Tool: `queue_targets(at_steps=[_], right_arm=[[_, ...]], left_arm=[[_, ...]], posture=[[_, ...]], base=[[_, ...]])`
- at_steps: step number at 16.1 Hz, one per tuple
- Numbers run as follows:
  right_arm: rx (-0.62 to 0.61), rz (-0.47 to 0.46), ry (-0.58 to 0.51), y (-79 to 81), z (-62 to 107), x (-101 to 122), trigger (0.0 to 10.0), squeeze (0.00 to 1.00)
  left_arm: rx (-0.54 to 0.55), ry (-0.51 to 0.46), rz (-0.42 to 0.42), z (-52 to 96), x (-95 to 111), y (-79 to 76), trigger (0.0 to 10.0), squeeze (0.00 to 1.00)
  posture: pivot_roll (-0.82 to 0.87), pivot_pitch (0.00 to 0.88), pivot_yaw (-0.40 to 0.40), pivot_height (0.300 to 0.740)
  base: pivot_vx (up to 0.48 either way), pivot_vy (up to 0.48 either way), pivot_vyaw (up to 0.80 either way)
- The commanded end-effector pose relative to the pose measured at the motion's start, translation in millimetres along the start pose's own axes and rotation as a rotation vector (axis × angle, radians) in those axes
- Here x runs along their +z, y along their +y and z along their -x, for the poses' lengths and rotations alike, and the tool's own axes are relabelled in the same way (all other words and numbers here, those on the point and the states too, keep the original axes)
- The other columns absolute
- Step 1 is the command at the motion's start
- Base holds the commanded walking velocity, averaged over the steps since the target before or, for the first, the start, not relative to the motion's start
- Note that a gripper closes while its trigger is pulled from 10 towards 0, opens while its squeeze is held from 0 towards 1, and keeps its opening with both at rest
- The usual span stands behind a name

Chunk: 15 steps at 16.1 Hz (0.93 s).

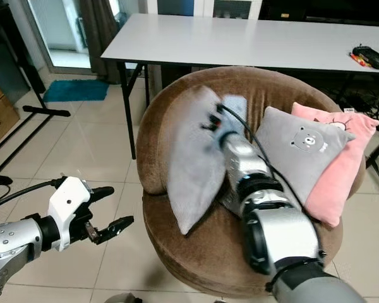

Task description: Move the pillow to the sofa from floor

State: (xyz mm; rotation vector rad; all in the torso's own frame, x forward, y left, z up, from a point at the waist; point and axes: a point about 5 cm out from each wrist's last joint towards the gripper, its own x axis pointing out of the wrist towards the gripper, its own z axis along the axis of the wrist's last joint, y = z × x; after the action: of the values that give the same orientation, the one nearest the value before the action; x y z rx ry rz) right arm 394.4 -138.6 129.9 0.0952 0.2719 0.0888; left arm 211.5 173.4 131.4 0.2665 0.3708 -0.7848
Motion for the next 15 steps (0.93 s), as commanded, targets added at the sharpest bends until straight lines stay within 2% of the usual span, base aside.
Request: queue_targets(at_steps=[1,2,3,4,5,7,10,12,15], right_arm=[[-0.029,0.012,-0.066,-3.1,-1.2,16.4,10.0,0.0],[-0.059,0.008,-0.067,-9.8,-0.6,17.0,10.0,0.0],[-0.061,0.011,-0.067,-10.5,-0.6,17.1,10.0,0.0],[-0.078,0.065,-0.058,-13.0,-0.4,15.7,10.0,0.0],[-0.092,0.094,-0.053,-14.5,-0.1,14.8,10.0,0.0],[-0.095,0.103,-0.053,-14.6,-0.2,15.3,10.0,0.0],[-0.118,0.104,-0.058,-15.3,-0.5,17.8,10.0,0.0],[-0.132,0.098,-0.06,-16.4,-0.3,17.7,10.0,0.0],[-0.148,0.082,-0.062,-18.4,0.0,17.2,10.0,0.0]], left_arm=[[0.016,-0.01,-0.018,1.1,5.5,1.9,10.0,0.0],[0.091,-0.047,-0.047,1.6,10.7,9.0,10.0,0.0],[0.113,-0.059,-0.051,1.8,12.2,11.1,10.0,0.0],[0.177,-0.144,-0.058,0.9,24.5,20.6,10.0,0.0],[0.189,-0.191,-0.049,0.6,32.1,23.5,10.0,0.0],[0.15,-0.203,-0.035,0.1,34.9,19.6,10.0,0.0],[0.045,-0.157,-0.003,-1.0,29.0,8.2,10.0,0.0],[0.013,-0.198,0.025,-0.2,34.4,5.4,10.0,0.0],[0.02,-0.236,0.024,0.8,42.3,7.7,10.0,0.0]], posture=[[0.06,0.0,-0.012,0.74],[0.07,0.0,-0.022,0.74],[0.08,0.0,-0.024,0.74],[0.08,0.0,-0.024,0.74],[0.08,0.0,-0.026,0.74],[0.08,0.0,-0.024,0.74],[0.08,0.0,-0.023,0.74],[0.08,0.0,-0.021,0.74],[0.08,0.0,-0.024,0.74]], base=[[0.0,0.0,0.0],[0.0,0.0,0.0],[0.0,0.0,0.0],[0.0,0.0,0.0],[0.0,0.0,0.0],[0.0,0.0,0.0],[0.0,0.0,0.0],[0.0,0.0,0.0],[0.0,0.0,0.0]])
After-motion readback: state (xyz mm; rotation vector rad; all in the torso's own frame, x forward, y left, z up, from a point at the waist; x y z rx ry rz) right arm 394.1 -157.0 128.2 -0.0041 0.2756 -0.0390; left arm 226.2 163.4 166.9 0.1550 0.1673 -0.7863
